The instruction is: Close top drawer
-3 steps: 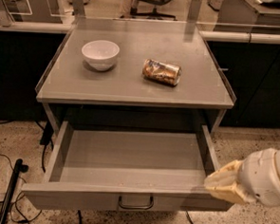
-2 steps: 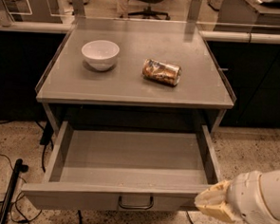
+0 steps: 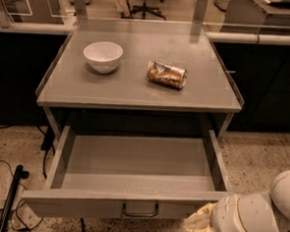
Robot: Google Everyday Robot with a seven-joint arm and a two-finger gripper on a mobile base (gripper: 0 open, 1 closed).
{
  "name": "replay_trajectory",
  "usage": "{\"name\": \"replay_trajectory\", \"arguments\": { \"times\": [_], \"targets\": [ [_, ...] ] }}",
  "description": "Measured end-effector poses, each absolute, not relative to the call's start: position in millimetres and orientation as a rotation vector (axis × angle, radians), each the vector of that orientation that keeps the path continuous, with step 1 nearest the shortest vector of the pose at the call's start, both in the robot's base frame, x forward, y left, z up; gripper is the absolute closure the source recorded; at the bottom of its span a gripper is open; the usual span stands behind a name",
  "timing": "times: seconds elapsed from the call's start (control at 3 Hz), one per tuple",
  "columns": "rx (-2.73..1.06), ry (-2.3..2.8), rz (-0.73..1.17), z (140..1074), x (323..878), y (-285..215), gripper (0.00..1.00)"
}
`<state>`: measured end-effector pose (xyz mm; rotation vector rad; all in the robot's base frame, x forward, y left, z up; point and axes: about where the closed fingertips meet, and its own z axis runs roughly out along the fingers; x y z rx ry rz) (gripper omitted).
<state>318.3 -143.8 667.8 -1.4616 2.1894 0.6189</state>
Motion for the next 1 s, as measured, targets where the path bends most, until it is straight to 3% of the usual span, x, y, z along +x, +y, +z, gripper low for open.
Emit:
{"name": "replay_trajectory", "arguments": {
  "times": [0.33,1.0],
  "targets": [
    [-1.467,2.189,0.616,665.5,318.6,-142.8,0.83],
    [-1.467,2.189,0.616,665.5,318.6,-142.8,0.36]
  ]
}}
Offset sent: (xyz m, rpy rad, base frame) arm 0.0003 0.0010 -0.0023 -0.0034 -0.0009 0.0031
